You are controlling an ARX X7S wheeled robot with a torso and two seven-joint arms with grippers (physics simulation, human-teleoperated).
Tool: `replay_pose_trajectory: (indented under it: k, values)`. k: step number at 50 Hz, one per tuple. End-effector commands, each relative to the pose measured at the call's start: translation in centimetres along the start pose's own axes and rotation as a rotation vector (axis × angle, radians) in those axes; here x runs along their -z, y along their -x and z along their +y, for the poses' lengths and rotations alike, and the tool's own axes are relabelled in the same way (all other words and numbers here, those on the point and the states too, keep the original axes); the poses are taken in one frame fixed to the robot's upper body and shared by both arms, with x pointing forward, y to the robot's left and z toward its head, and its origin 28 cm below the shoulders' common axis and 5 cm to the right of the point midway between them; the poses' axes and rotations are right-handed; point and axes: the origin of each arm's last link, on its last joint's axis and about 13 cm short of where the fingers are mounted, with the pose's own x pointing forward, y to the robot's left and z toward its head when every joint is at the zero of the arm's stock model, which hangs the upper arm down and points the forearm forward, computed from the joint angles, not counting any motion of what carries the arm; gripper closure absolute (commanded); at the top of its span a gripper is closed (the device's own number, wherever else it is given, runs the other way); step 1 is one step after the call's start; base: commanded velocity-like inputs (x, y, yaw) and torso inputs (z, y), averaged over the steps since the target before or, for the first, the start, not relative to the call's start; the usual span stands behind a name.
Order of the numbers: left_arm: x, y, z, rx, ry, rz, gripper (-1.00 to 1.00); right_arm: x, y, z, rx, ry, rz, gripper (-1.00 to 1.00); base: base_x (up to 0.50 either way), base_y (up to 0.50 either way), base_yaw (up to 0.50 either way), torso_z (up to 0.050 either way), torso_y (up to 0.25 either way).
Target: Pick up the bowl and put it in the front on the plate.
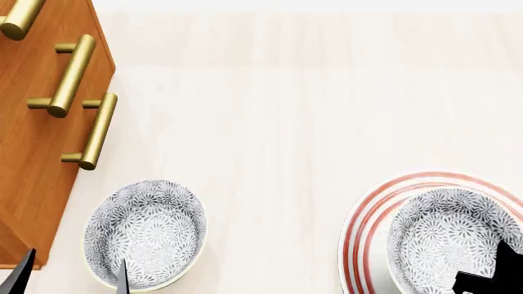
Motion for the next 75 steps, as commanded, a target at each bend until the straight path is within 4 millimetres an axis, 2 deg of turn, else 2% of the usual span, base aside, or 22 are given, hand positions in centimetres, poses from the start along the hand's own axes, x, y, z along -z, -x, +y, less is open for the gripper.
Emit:
replay_pose_trajectory:
  k: [1,8,9,17,27,33,37,44,55,58,70,75]
  values:
    - [0.4,0.2,-0.1,0.005,0.002,0.026,-1.00,-0.6,-0.3,0.2,-0.005,0.019,-0.020,1.00,0.00,0.00,0.00,0.000,0.000]
    - [0.4,0.3,-0.1,0.007,0.006,0.030,-1.00,-0.1,-0.6,0.6,-0.020,0.045,0.005,1.00,0.00,0.00,0.00,0.000,0.000]
    - [0.4,0.3,-0.1,0.007,0.006,0.030,-1.00,-0.1,-0.6,0.6,-0.023,0.045,0.007,-1.00,0.00,0.00,0.00,0.000,0.000]
    - [0.5,0.3,-0.1,0.010,0.008,0.033,-1.00,-0.2,-0.5,0.6,-0.019,0.056,0.006,-1.00,0.00,0.00,0.00,0.000,0.000]
    - [0.5,0.4,-0.2,0.012,0.009,0.034,-1.00,-1.4,-0.3,0.6,-0.002,0.065,-0.030,-1.00,0.00,0.00,0.00,0.000,0.000]
    - [0.4,0.3,-0.2,0.011,0.008,0.031,-1.00,-3.8,0.6,0.5,0.031,0.060,-0.132,-1.00,0.00,0.00,0.00,0.000,0.000]
    - [0.4,0.3,-0.2,0.012,0.007,0.030,-1.00,-6.2,1.7,0.3,0.066,0.066,-0.221,-1.00,0.00,0.00,0.00,0.000,0.000]
    - [0.4,0.3,-0.2,0.013,0.006,0.029,-1.00,-7.8,2.8,0.1,0.082,0.065,-0.282,-1.00,0.00,0.00,0.00,0.000,0.000]
    - [0.2,0.3,-0.1,0.010,0.003,0.019,-1.00,-10.3,4.9,1.7,0.020,0.045,-0.412,-1.00,0.00,0.00,0.00,0.000,0.000]
    - [0.0,0.2,0.0,0.003,0.005,0.011,-1.00,-10.6,5.3,2.3,-0.024,-0.028,-0.455,-1.00,0.00,0.00,0.00,0.000,0.000]
    - [-0.9,-0.3,0.5,-0.030,0.006,-0.024,-1.00,-9.9,6.0,4.4,-0.045,-0.004,-0.628,-1.00,0.00,0.00,0.00,0.000,0.000]
    - [-2.3,-0.8,1.0,-0.053,0.003,-0.085,-1.00,-9.5,6.3,5.0,-0.068,-0.033,-0.708,-1.00,0.00,0.00,0.00,0.000,0.000]
